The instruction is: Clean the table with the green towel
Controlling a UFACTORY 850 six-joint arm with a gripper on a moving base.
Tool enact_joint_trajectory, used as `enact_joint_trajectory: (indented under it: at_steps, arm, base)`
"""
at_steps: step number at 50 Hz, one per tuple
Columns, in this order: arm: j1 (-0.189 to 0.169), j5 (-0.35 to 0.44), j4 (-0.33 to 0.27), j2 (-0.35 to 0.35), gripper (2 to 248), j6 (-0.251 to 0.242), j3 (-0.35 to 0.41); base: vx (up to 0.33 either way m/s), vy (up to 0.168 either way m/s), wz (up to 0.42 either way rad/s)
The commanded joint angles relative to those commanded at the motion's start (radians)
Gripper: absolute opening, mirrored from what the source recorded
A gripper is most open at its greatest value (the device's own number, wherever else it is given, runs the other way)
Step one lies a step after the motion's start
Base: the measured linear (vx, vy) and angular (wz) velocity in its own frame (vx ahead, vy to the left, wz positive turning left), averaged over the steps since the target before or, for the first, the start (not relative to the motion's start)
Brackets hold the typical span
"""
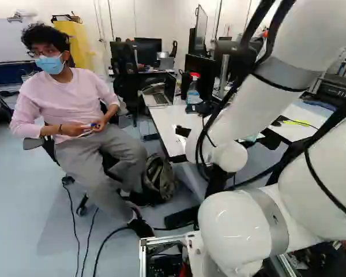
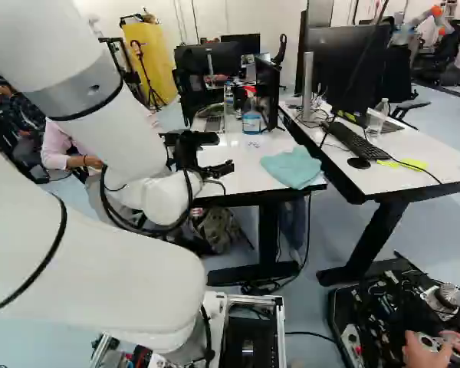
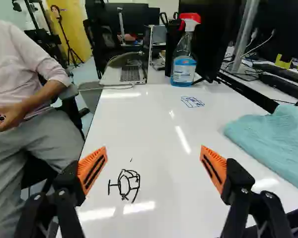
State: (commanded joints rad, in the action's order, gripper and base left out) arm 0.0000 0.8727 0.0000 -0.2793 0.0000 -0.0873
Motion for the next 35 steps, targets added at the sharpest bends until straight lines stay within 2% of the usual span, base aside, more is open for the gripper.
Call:
enact_joint_trajectory:
  at_steps: [1,35]
  arm:
    - [-0.019,0.0,0.0,-0.009,247,0.0,-0.006]
    - [-0.148,-0.007,0.0,-0.032,247,0.0,-0.067]
  base:
    - [0.0,0.0,0.0]
    - [0.0,0.0,0.0]
